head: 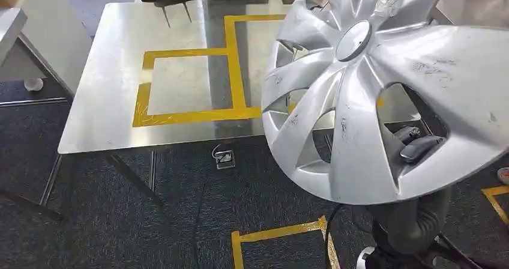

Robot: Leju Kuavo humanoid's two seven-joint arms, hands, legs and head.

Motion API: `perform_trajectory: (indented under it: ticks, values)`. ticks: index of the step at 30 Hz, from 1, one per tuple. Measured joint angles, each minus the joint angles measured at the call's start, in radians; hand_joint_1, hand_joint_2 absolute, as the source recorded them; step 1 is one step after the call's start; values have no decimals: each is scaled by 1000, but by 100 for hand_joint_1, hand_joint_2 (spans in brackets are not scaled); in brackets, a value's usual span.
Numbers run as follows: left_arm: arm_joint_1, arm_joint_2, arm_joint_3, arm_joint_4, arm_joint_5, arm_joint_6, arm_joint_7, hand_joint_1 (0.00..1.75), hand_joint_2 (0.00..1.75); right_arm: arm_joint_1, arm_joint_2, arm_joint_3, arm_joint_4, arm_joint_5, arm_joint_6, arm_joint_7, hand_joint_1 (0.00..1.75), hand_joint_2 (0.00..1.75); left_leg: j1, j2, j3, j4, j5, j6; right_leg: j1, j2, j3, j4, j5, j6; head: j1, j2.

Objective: Take the parts from the cabinet and place them on the table.

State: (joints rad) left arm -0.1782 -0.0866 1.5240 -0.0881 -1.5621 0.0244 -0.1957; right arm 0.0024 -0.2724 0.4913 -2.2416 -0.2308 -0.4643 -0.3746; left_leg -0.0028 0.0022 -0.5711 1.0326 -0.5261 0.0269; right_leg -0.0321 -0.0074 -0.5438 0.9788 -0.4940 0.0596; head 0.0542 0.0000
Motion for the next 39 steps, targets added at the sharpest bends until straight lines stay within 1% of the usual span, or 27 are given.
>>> perform_trajectory:
  ticks: [2, 3, 5, 6, 7, 8, 10, 11, 12, 15, 17, 18, 19, 21, 22, 23, 24, 26, 27, 28, 29, 32, 33, 36, 37, 38, 39]
  values:
    - [0, 0, 0, 0, 0, 0, 0, 0, 175, 0, 0, 0, -1, 0, 0, 0, 175, 175, 11, 0, 15, -18, 7, 10, 1, 1, -1, 17, -14, 5, 1, 0]
    - [0, 0, 0, 0, 0, 0, -1, 0, 175, -1, 0, 0, -1, 0, 0, 0, 175, 175, 11, 2, 20, -20, 6, 13, 3, 2, -26, 69, -44, 2, 9, 0]
    - [0, 0, 0, 0, 0, 0, -1, 0, 175, 1, -1, 0, 0, 0, 0, 0, 175, 175, 8, 4, 26, -20, 2, 18, 4, 3, -109, 229, -109, -1, 20, 0]
    - [0, 0, 0, 0, 0, 0, -1, 0, 175, 1, -1, 0, 0, 0, 0, 0, 175, 175, 6, 5, 30, -20, -3, 19, 4, 3, -149, 297, -125, -3, 21, 0]
    - [1, 0, 0, 0, -1, 0, -1, 0, 175, 2, -1, 0, 0, 0, 0, 0, 175, 175, 4, 4, 36, -20, -7, 19, 4, 3, -165, 316, -115, -6, 24, 0]
    - [1, 0, 0, 0, -2, 0, -1, 0, 175, 4, -1, 0, 0, 0, -1, 0, 175, 175, 3, 2, 43, -20, -12, 17, 4, 3, -161, 293, -82, -10, 26, 0]
    - [0, -1, 0, 0, -3, 0, -2, 0, 175, 4, -1, 0, 0, 0, -1, 0, 175, 175, 0, -2, 64, -20, -25, 11, 8, 3, -106, 147, 23, -27, 33, 0]
    - [1, -3, 0, 0, -3, 0, -2, 0, 175, 3, -1, 0, 0, 0, -1, 0, 175, 175, 2, -3, 66, -21, -33, 8, 15, 5, -78, 69, 57, -40, 35, 0]
    - [-1, -7, 0, 0, -3, 0, -2, 0, 175, 4, -1, 0, 0, 0, -1, 0, 175, 175, -1, -3, 67, -21, -37, 1, 20, 5, -66, 69, 40, -46, 26, 0]
    - [-1, -7, 0, 0, -5, 0, -3, 0, 175, 4, -1, 0, -3, 0, -1, 0, 175, 175, 5, -1, 67, -25, -42, -17, 28, 5, -59, 42, 22, -54, 29, 0]
    - [-3, -6, 0, 0, -5, 0, -3, 0, 175, 5, 0, 0, -4, 0, -3, 0, 175, 175, 4, -1, 73, -19, -57, -31, 18, 2, -36, 17, 23, -56, 29, 0]
    - [-3, -8, 0, 1, -5, 0, -4, 0, 175, 4, 0, 0, -5, 0, -3, 0, 175, 175, 6, -2, 55, 17, -70, -37, 16, 0, -26, 10, 20, -62, 21, 0]
    - [-3, -8, 0, 1, -6, 0, -4, 0, 175, 4, 0, -1, -5, 0, -3, 0, 175, 175, 9, -4, 14, 86, -96, -41, 16, -2, -21, 8, 16, -67, 10, 0]
    - [1, -6, 0, 0, -6, 0, -4, 0, 175, 5, 0, 0, -5, 0, -3, 0, 175, 175, 15, -4, -88, 238, -137, -50, 16, -1, -12, 8, 5, -68, -1, 0]
    - [2, -6, 0, 0, -6, 0, -4, 0, 175, 5, 0, 0, -5, 0, -3, 0, 175, 175, 17, -4, -125, 276, -129, -54, 15, 0, -3, 8, -3, -67, -7, 0]
    - [3, -5, 0, 0, -6, 0, -4, 0, 175, 6, 0, 0, -5, 0, -3, 0, 175, 175, 20, -3, -136, 264, -92, -57, 14, 1, 9, 8, -12, -64, -12, 0]
    - [3, -5, 0, 0, -6, 0, -4, 0, 175, 7, 0, 0, -5, 0, -3, 0, 175, 175, 22, -2, -125, 210, -36, -59, 13, 2, 24, 9, -22, -60, -15, 0]
    - [3, -4, 0, 0, -6, 0, -4, 0, 175, 8, 0, 0, -5, 0, -3, 0, 175, 175, 27, 3, -73, 47, 80, -60, 10, 2, 52, 14, -47, -48, -20, 0]
    - [4, -4, 0, 0, -6, 0, -4, 0, 175, 9, 0, 0, -5, 1, -3, 0, 175, 175, 21, 5, -67, 55, 59, -57, 13, 3, 48, 14, -55, -40, -27, 0]
    - [4, -5, 0, 0, -6, 0, -4, 0, 175, 7, 0, 0, -5, 1, -3, -2, 175, 175, 21, 6, -56, 26, 49, -49, 15, 8, 46, 23, -60, -33, -35, 0]
    - [3, -4, 0, 0, -6, 0, -4, 0, 175, 6, 0, -1, -5, 1, -3, -4, 175, 175, 18, 6, -58, 25, 36, -33, 15, 8, 42, 22, -60, -29, -30, 0]
    - [4, -3, 0, 0, -6, 0, -4, 0, 175, 7, -1, -2, -6, 1, -3, -4, 175, 175, 23, 2, -47, 16, 28, -15, 10, 6, 48, 15, -76, -14, -29, 0]
    - [4, -2, 0, 0, -6, 0, -5, 0, 175, 7, -1, -2, -6, 1, -3, -3, 175, 175, 22, 2, -39, 13, 23, -7, 10, 7, 38, 50, -90, -12, -19, 0]
    - [4, -2, 0, 0, -6, 0, -5, 0, 175, 8, -1, -2, -5, 1, -3, -3, 175, 175, 15, 5, -17, 12, 4, 8, 11, 7, -99, 285, -169, -9, 0, 0]
    - [4, -2, 0, 0, -6, 0, -5, 0, 175, 8, -1, -2, -5, 1, -3, -3, 175, 175, 12, 5, -8, 12, -4, 10, 12, 7, -137, 335, -171, -10, 3, 0]
    - [4, -2, 0, 0, -6, 0, -5, 0, 175, 8, -1, -2, -5, 1, -3, -3, 175, 175, 10, 5, 3, 13, -10, 10, 14, 7, -155, 339, -144, -14, 8, 0]
    - [4, -2, 0, 0, -6, 0, -5, 0, 175, 8, -1, -2, -5, 1, -3, -3, 175, 175, 6, 3, 17, 12, -19, 10, 17, 8, -150, 299, -94, -23, 11, 0]
